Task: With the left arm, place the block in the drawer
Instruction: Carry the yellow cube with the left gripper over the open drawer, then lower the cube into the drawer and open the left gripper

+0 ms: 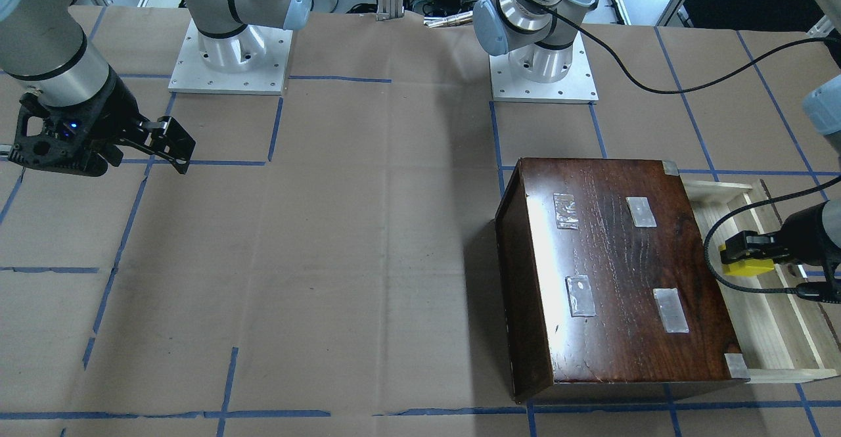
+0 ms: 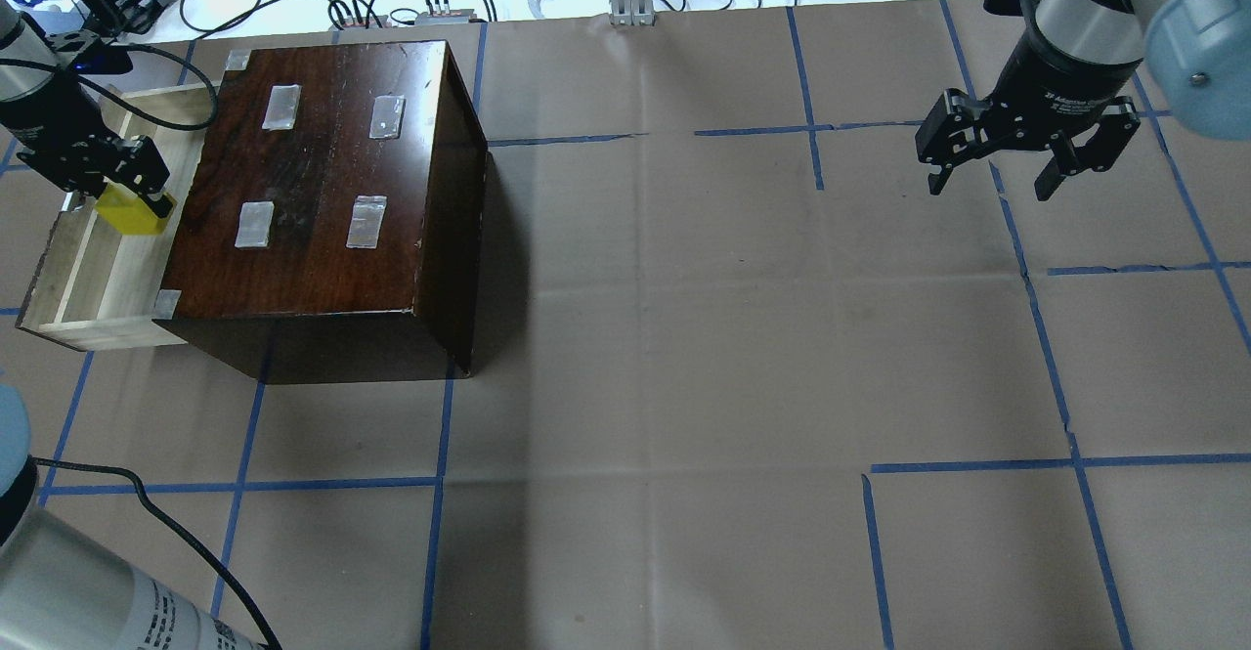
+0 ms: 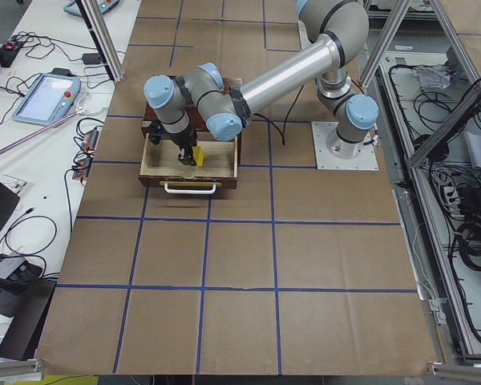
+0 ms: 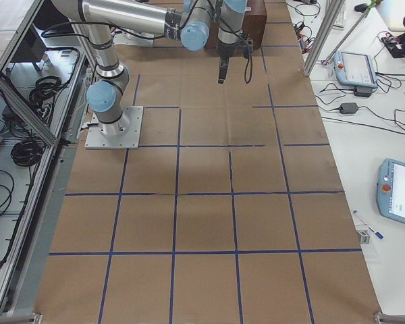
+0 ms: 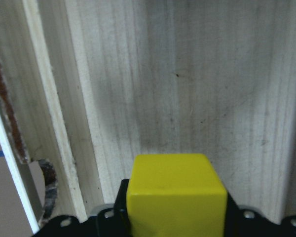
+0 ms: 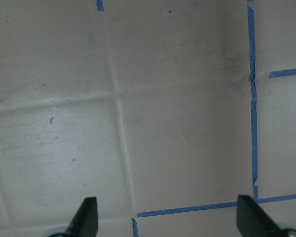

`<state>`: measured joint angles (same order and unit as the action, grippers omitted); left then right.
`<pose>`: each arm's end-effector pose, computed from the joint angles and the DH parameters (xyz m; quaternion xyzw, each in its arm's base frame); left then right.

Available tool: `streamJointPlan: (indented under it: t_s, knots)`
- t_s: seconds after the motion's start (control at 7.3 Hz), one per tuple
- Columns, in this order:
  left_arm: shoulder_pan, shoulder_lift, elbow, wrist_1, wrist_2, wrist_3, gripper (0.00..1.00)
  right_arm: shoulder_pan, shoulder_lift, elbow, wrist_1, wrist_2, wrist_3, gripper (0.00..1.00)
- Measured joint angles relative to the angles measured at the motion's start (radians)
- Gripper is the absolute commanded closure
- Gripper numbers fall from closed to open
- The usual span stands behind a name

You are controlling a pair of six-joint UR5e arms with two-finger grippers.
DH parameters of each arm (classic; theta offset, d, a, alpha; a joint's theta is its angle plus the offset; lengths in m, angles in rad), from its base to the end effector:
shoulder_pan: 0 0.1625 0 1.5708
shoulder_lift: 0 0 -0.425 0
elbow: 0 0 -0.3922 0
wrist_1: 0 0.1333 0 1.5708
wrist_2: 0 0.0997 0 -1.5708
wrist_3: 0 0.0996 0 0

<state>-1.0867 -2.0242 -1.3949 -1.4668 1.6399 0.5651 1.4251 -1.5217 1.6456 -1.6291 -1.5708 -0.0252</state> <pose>0.1880 -0.6292 0.3220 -0.0433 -0.9947 -0.0922 0.0136 0.0589 -0.5170 0.4326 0.0602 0.9976 0.0327 0.0028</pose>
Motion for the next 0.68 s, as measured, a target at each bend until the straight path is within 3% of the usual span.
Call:
streamJointPlan:
  t_s: [0.27, 0.41, 0.55, 0.68]
  knots:
    - [-0.002, -0.012, -0.011, 0.003, 0.0, 0.001, 0.88, 0.0, 0.0, 0.0, 0.0, 0.0, 0.0, 0.0]
    - [-0.001, -0.017, -0.013, 0.004, 0.001, 0.002, 0.72, 0.0, 0.0, 0.0, 0.0, 0.0, 0.0, 0.0]
    - [-0.001, -0.025, -0.012, 0.005, 0.002, 0.003, 0.42, 0.0, 0.0, 0.0, 0.0, 0.0, 0.0, 0.0]
    - [-0.001, -0.03, -0.011, 0.005, 0.004, 0.003, 0.22, 0.0, 0.0, 0.0, 0.0, 0.0, 0.0, 0.0]
